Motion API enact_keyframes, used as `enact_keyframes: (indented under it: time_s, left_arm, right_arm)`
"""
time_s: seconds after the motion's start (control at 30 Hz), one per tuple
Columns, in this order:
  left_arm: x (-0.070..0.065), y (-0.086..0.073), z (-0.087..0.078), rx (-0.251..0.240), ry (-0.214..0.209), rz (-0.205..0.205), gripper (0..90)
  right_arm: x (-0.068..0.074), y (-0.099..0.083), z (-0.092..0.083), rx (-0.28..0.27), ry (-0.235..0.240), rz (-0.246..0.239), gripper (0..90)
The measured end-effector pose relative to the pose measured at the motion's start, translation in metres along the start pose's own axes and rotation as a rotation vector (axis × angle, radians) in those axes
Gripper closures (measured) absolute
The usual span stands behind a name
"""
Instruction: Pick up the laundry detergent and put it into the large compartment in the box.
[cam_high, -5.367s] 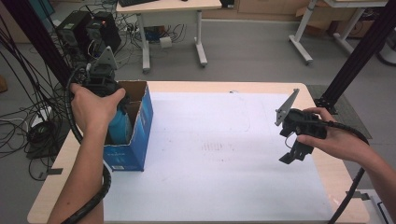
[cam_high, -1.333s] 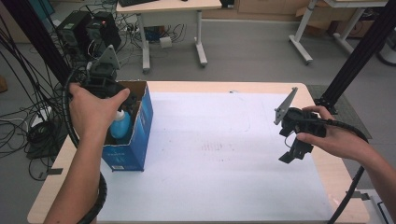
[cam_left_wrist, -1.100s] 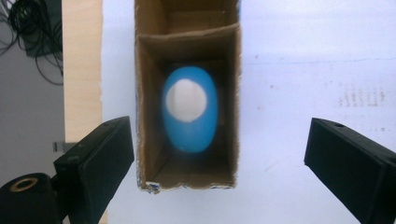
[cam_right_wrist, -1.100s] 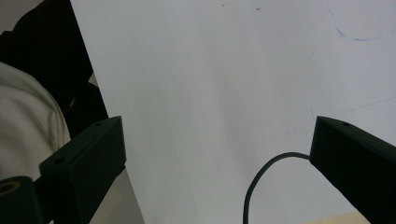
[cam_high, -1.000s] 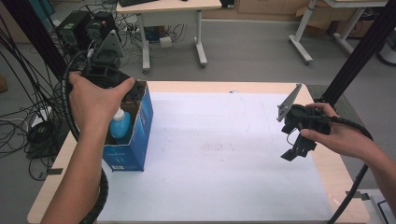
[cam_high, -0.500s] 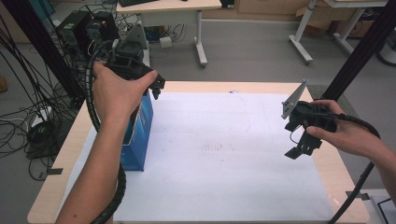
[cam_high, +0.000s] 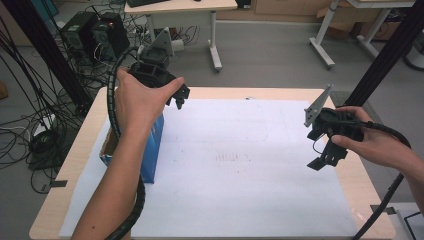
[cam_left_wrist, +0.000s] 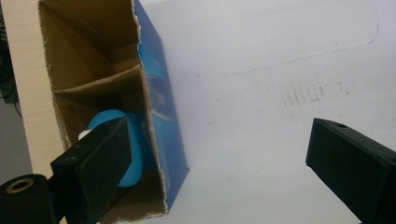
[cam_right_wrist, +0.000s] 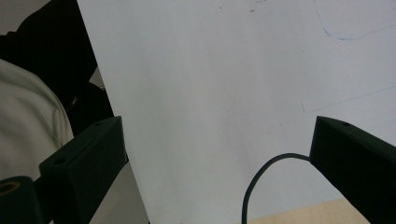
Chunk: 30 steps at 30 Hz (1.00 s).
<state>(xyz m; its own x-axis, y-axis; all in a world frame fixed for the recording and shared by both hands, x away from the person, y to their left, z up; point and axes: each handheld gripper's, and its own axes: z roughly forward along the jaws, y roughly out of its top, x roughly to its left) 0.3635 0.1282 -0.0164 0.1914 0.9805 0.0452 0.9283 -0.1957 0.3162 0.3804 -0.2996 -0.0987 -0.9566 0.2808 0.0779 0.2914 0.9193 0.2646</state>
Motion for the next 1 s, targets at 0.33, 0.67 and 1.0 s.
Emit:
enact_keyframes:
  time_s: [0.33, 0.67, 1.0]
  left_arm:
    - [-0.008, 0.002, 0.003, 0.005, 0.007, 0.017, 7.3]
    - [-0.011, 0.003, 0.004, 0.008, 0.014, 0.024, 7.2]
    - [-0.009, 0.001, 0.006, 0.008, 0.012, 0.021, 7.2]
  right_arm:
    - [0.000, -0.001, 0.000, 0.002, 0.002, -0.001, 3.7]
    - [0.000, -0.001, 0.000, 0.002, 0.004, -0.009, 3.7]
    - [0.000, -0.002, 0.003, 0.005, 0.006, -0.009, 3.7]
